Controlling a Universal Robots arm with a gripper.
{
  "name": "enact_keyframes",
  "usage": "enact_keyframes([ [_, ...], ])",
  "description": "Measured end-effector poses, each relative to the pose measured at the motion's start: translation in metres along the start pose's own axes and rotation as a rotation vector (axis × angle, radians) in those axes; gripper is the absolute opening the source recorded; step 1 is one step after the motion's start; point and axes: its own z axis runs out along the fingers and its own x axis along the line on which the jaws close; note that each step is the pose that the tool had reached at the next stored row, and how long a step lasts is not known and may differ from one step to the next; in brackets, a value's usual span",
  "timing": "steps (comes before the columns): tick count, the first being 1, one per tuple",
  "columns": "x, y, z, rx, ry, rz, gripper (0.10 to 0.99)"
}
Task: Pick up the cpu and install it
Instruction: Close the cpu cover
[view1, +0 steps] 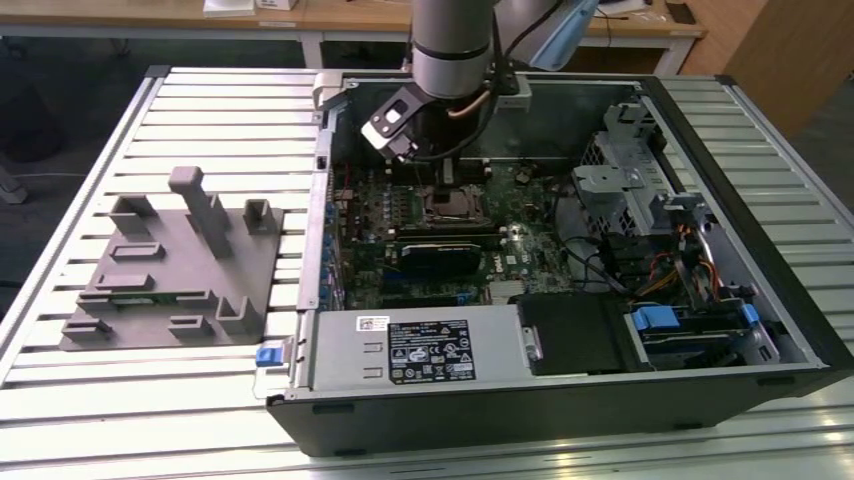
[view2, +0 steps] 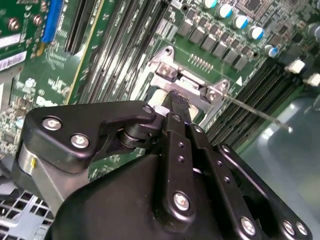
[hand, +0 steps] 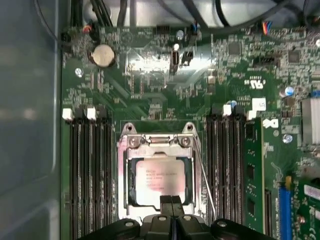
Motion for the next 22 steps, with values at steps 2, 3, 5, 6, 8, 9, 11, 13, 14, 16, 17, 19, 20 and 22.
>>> enact_keyframes([
  [2,0.0002,-0.0008,0.0036,0.0,-0.0002,0.0,0.106],
  [3,0.0005,-0.0009,0.0054,0.0,-0.0001,0.0,0.106],
  [5,0.0012,-0.001,0.009,0.0,0.0001,0.0,0.106],
  [6,0.0014,-0.0011,0.0108,0.0,-0.0001,0.0,0.106],
  [8,0.0015,-0.0012,0.014,0.0,-0.0003,0.0,0.106],
  [9,0.0013,-0.0014,0.0147,0.001,-0.001,0.0,0.106],
  [11,0.0014,-0.0014,0.0147,0.001,-0.0008,0.0,0.106],
  [13,0.0016,-0.001,0.0107,0.0,0.0006,0.0,0.106],
  [14,0.0014,-0.001,0.007,0.0,0.0001,0.0,0.106],
  [16,0.0013,-0.0008,0.002,0.001,0.0,0.0,0.106],
  [17,0.0013,-0.0007,-0.0002,0.001,-0.0001,0.0,0.106],
  [19,0.0014,0.0001,-0.0013,0.001,0.0001,0.0,0.106],
  [20,0.0014,0.0016,-0.0012,0.002,0.0001,0.0,0.106],
  [22,0.0015,0.0061,-0.001,0.002,0.0,0.0,0.106],
])
